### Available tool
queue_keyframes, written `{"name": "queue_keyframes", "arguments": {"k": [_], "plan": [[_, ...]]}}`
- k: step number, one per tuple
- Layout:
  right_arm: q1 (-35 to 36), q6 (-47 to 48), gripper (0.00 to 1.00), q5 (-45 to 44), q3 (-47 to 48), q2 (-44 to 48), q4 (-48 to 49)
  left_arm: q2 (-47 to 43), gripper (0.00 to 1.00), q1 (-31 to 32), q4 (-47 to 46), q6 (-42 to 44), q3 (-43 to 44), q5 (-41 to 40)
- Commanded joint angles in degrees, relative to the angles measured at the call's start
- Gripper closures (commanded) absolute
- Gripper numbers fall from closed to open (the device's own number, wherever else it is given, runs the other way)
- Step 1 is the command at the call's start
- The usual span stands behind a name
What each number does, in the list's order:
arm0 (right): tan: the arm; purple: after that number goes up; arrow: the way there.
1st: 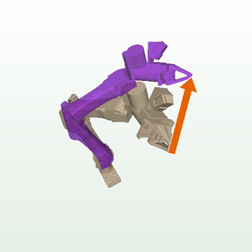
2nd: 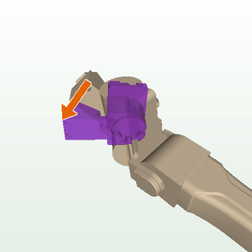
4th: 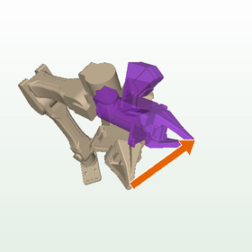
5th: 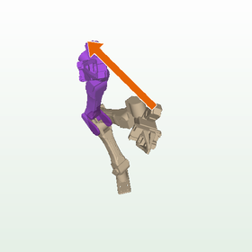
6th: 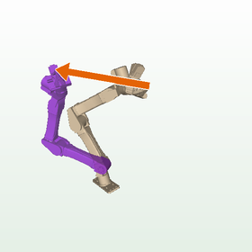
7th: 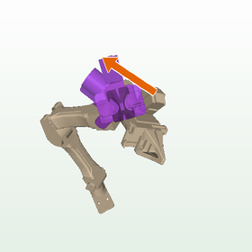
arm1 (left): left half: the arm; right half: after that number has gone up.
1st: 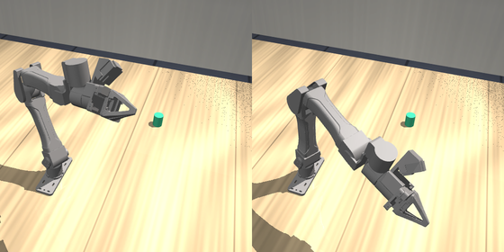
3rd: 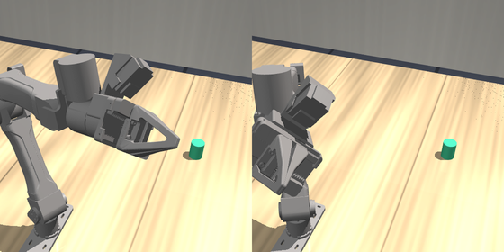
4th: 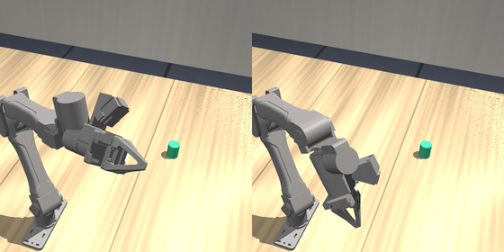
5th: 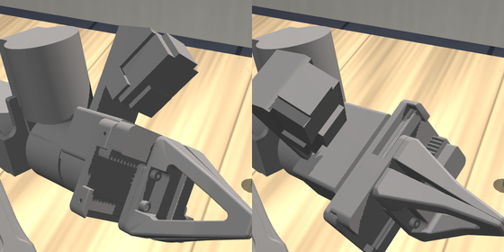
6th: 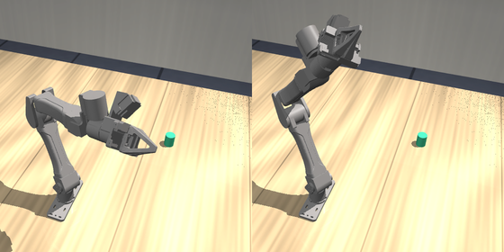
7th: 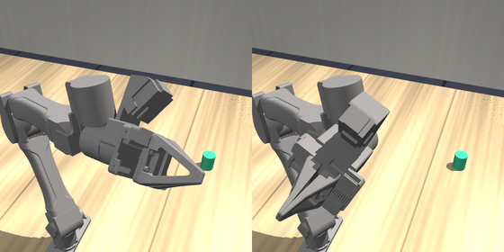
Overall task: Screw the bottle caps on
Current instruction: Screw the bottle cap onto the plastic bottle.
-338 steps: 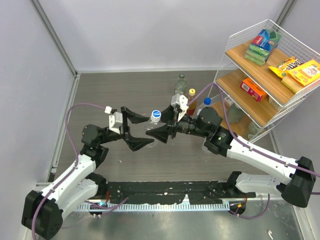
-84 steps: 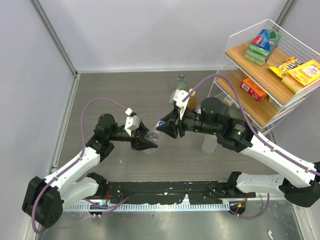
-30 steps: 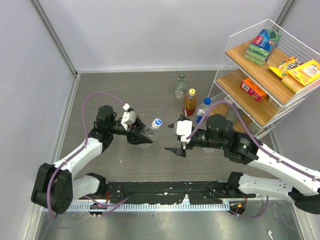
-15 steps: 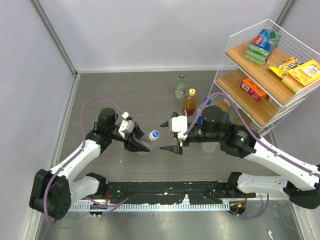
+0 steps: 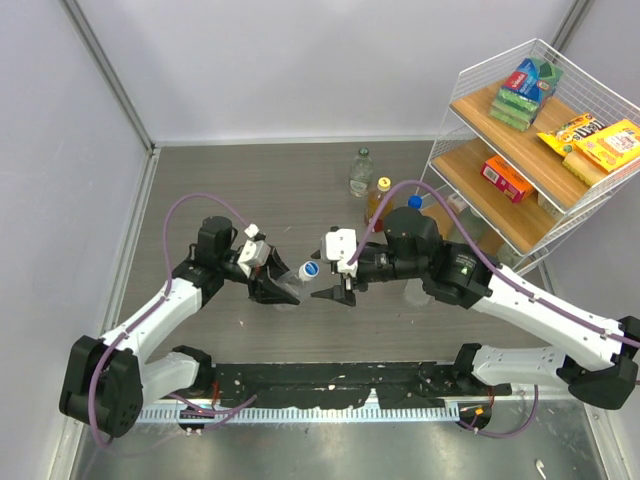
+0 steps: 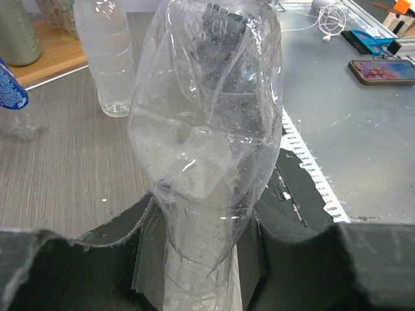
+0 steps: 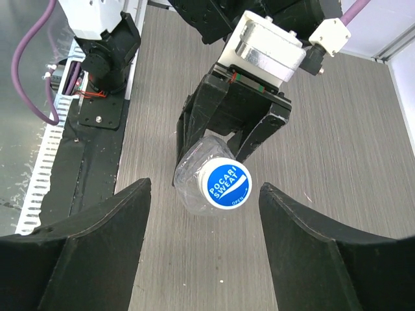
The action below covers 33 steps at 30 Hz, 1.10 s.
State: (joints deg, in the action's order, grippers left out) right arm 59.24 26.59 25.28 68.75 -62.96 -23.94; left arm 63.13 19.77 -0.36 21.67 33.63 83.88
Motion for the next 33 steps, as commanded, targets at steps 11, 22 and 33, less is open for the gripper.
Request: {"name": "queue_keyframes", "arguments": {"k": [11,22,33], "plan": [[0.1,-0.8,0.34,0.9,4.6,-2.2,0.1,-1.9,1.00,-0.1,0.2,1.4,2.0,1.6],[0.1,-2.1,0.54,1.4,5.5,-3.2,-0.5,-2.2,1.00,-0.1,0.2,1.6,2.1,0.6],[0.1,-8.8,0.79,-4.3,3.8,-3.7,-0.8,-9.3,1.00,3.8,0.2,-4.7,4.7,-18.1]]}}
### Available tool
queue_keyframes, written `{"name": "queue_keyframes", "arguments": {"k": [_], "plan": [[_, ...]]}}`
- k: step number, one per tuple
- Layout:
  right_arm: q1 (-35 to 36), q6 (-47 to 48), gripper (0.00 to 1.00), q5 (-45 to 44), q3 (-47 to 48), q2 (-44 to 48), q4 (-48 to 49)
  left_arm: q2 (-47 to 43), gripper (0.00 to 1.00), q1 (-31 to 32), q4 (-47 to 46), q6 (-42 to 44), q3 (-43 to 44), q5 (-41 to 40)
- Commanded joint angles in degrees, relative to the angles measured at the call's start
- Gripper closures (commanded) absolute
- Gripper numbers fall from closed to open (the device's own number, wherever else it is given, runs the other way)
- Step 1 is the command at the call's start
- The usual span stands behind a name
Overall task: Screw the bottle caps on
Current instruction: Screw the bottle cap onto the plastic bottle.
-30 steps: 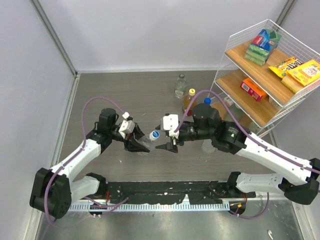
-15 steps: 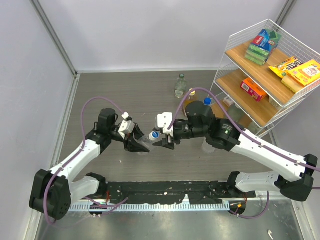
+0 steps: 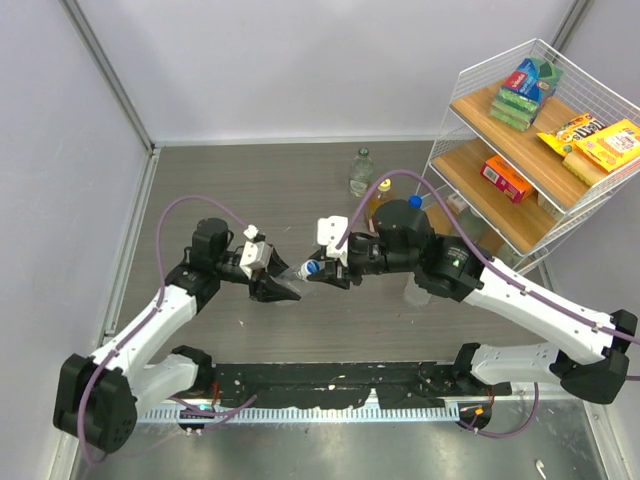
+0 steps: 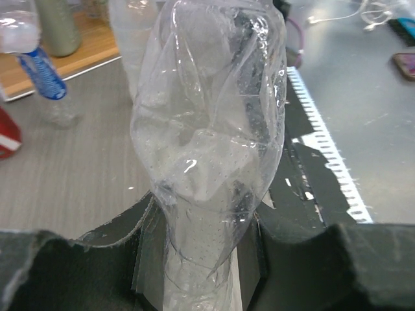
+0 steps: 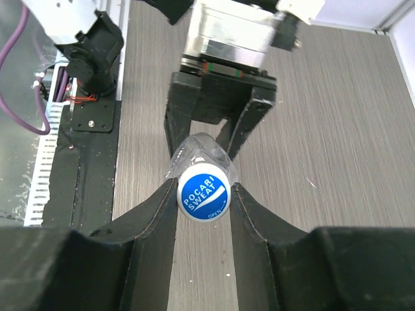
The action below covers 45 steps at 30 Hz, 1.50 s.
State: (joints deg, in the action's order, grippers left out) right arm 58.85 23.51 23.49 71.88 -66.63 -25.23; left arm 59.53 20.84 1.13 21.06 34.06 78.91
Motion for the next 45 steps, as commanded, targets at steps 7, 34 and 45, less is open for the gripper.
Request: {"name": "queue_keyframes", "arguments": {"k": [7,34,45], "plan": [[0.5,-21.6,0.96,-13.5,-0.7,-1.9,5.7,-12.6,1.00,12.5,-12.1,-10.9,0.8,-40.4],[3.4,-66.6,0.80,-51.2,2.0,-15.8,7.8,-8.5,1.00,34.5,-35.9,-8.4,-10.1,-90.3],[3.5,-41.2,0.18,-33.5,-10.5,0.3,29.0,-10.8,1.00,33.0,-36.2,-14.1,-16.2,-93.0]]}}
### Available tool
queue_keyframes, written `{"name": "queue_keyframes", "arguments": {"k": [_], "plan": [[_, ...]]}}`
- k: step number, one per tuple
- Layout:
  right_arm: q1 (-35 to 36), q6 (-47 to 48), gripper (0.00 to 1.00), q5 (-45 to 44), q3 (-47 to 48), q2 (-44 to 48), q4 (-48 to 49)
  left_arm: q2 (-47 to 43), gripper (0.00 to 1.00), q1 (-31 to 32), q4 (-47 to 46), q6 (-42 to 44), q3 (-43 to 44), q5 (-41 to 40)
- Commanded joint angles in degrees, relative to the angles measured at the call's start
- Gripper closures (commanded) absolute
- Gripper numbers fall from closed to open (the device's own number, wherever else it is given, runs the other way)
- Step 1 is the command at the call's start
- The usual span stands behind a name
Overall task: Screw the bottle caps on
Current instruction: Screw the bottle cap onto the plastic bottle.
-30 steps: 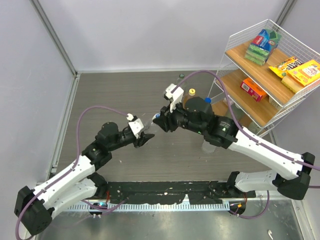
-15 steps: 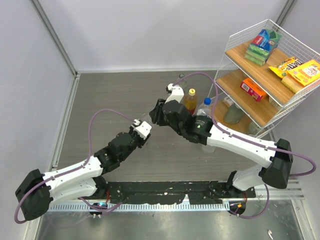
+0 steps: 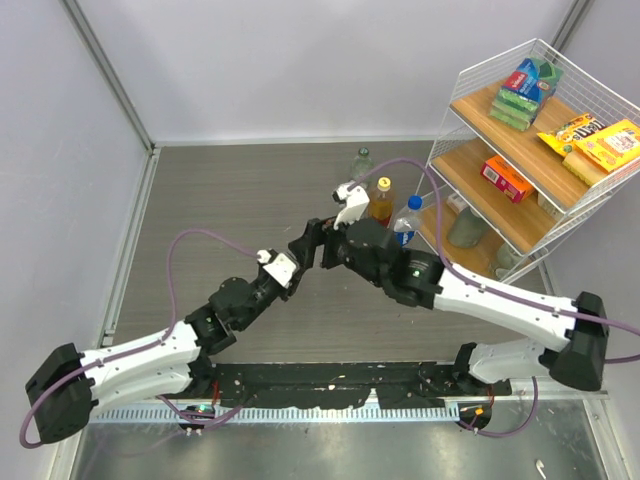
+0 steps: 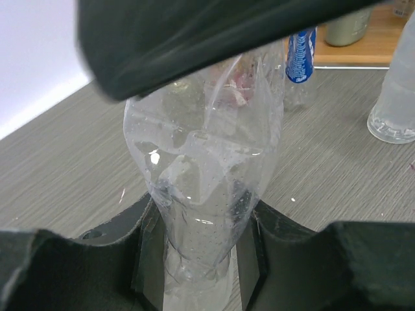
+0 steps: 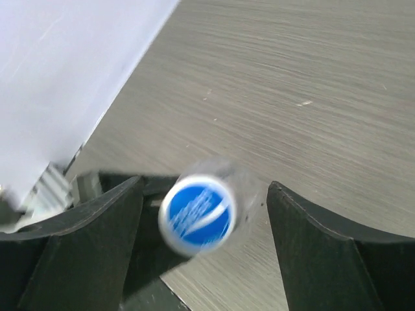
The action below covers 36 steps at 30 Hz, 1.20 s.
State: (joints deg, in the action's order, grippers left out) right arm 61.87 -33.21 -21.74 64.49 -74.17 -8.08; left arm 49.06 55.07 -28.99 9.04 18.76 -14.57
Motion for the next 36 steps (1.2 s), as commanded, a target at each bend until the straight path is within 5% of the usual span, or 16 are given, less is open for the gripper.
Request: {"name": "queue_keyframes", "arguments": {"k": [1,5,10,13,18,23,36], "plan": [[0.4,17.0,0.17,12.4,-3.4,9.8,10.9,-0.5,1.00,-2.0,-5.4,-2.4,-0.6,1.3],[0.3,27.4,0.14,11.7,-3.5,14.2,3.3,-3.0,1.00,-9.2,-2.5,-5.9,1.0,14.3],[-1.2,42.8,0.12,26.6,-5.0,18.7,-0.3,-3.2,1.00,-25.0,0.4,-12.6,4.2,42.0],[-1.1,51.4,0.12,32.4,-5.0,20.1,-4.3,-0.2,1.00,-28.5,10.9,-9.3,9.0,60.9],[-1.1,58.1,0.13,36.1,-2.0,19.8,-12.7,6.5,1.00,-28.7,23.6,2.7,15.7,76.2],[-1.1,59.2,0.12,36.3,-0.8,20.7,-15.8,8.9,1.00,-28.7,31.4,11.2,18.4,81.6],[-1.1,54.0,0.18,33.2,1.7,18.5,-10.9,10.3,1.00,-28.7,33.7,12.8,19.5,83.9]]}}
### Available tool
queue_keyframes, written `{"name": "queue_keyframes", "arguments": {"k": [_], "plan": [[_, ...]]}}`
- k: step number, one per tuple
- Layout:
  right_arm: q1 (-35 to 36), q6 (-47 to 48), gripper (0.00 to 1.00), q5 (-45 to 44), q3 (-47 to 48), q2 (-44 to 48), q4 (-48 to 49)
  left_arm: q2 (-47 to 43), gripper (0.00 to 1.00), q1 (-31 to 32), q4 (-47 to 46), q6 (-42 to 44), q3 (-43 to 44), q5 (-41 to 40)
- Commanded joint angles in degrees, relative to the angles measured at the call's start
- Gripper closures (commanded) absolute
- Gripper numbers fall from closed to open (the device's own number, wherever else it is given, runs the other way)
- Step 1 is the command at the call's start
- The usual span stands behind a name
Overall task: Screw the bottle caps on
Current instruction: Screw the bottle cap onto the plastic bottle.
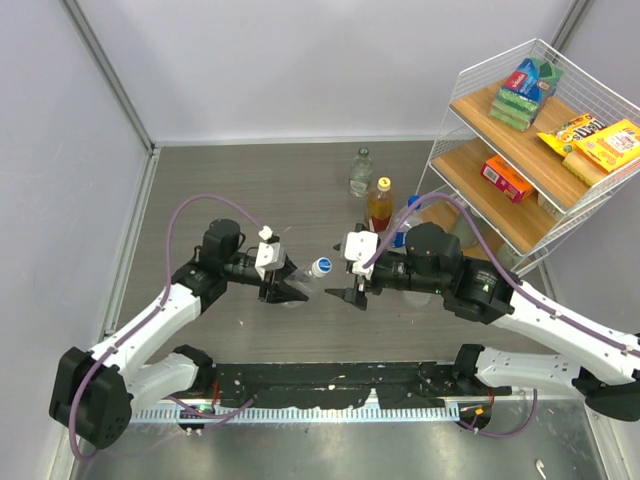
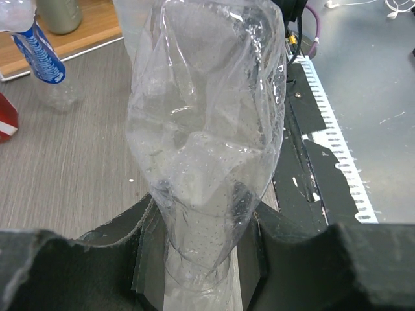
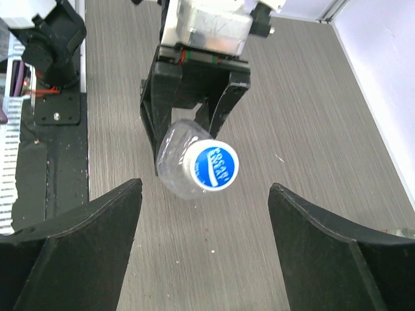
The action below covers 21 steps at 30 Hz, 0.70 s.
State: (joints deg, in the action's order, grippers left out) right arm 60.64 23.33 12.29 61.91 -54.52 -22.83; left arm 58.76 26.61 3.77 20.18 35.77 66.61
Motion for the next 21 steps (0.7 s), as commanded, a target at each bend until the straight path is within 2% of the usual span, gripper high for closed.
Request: {"name": "queue_keyframes", "arguments": {"k": [1,6,10,13,19,20,21], "plan": [[0.1,-2.8,0.19,-0.4,4.4,-1.8,3.7,0.6,1.00,-0.2,1.0,1.7,2.6,2.6],[0.1,-4.3,0.23,0.3,5.4,-3.8,2.6,0.8,1.00,-0.2,0.6,1.0,2.8,2.3],[0.1,-4.9,0.34,0.4,6.1,-4.8,1.8,1.2,1.00,-0.2,0.5,0.8,3.3,1.9],[0.1,-5.7,0.37,0.2,6.2,-4.9,2.1,1.5,1.00,-0.2,0.2,0.6,3.5,1.6],[0.1,-8.1,0.57,0.1,6.3,-5.2,2.2,1.4,1.00,-0.2,-0.5,0.1,3.7,0.7],[0.1,-8.5,0.67,-0.1,6.5,-5.2,2.2,1.4,1.00,-0.2,-1.0,-0.1,3.5,0.4],[0.1,-9.3,0.70,-0.3,6.9,-5.5,1.7,1.2,1.00,-0.2,-2.0,-0.6,3.3,-0.3]]}}
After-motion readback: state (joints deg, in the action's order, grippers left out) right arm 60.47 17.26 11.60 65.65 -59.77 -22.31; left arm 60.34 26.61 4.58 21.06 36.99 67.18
